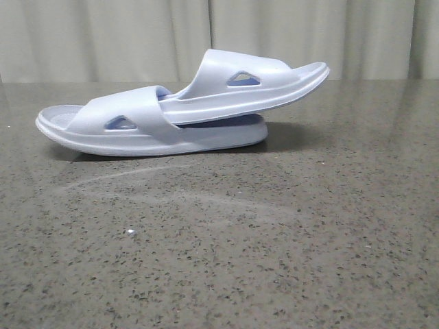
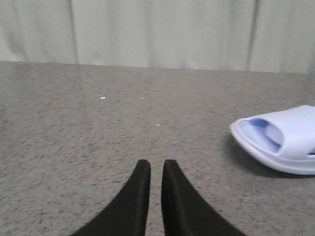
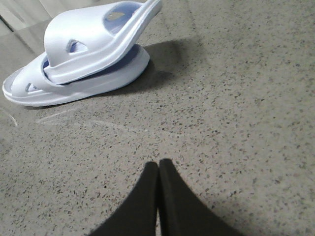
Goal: Insert blue slippers together front up
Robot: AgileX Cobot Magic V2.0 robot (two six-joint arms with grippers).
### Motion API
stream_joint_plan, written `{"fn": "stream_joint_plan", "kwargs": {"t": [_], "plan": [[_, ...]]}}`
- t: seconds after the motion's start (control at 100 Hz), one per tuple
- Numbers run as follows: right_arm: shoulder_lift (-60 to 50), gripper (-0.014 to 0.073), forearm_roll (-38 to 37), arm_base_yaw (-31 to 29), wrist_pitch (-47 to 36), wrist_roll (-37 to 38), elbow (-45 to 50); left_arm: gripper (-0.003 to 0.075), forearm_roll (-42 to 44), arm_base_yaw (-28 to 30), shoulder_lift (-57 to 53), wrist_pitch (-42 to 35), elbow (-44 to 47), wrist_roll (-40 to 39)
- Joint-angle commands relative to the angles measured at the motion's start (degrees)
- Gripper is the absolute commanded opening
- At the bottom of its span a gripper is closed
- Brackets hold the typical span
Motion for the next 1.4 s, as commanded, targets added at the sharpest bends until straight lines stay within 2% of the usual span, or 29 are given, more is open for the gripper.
{"fn": "stream_joint_plan", "kwargs": {"t": [0.0, 0.06, 0.17, 0.22, 0.33, 1.19, 1.39], "plan": [[-0.06, -0.0079, -0.24, 0.01, 0.18, -0.73, -1.58, 0.0015, 12.02, 0.79, -2.94, -7.32, 2.13, -13.17], [-0.06, -0.0079, -0.24, 0.01, 0.18, -0.73, -1.58, 0.0015, 15.62, 0.95, -5.37, -8.4, 4.81, -15.68], [-0.06, -0.0079, -0.24, 0.01, 0.18, -0.73, -1.58, 0.0015, 15.72, 0.95, -8.38, -11.52, 9.63, -15.78], [-0.06, -0.0079, -0.24, 0.01, 0.18, -0.73, -1.58, 0.0015, 16.02, 0.95, -8.16, -7.79, 9.38, -15.78], [-0.06, -0.0079, -0.24, 0.01, 0.56, -0.73, -1.58, 0.0015, 17.03, 0.95, -8.28, -6.35, 9.49, -15.65], [-0.06, -0.0079, -0.24, 0.01, 0.65, -0.73, -1.58, 0.0015, 16.34, 0.95, -8.28, -7.02, 9.49, -15.52], [-0.06, -0.0079, -0.34, 0.01, -4.8, -0.73, -1.45, 0.0015, 16.34, 0.95, -8.28, -7.02, 9.49, -15.52]]}}
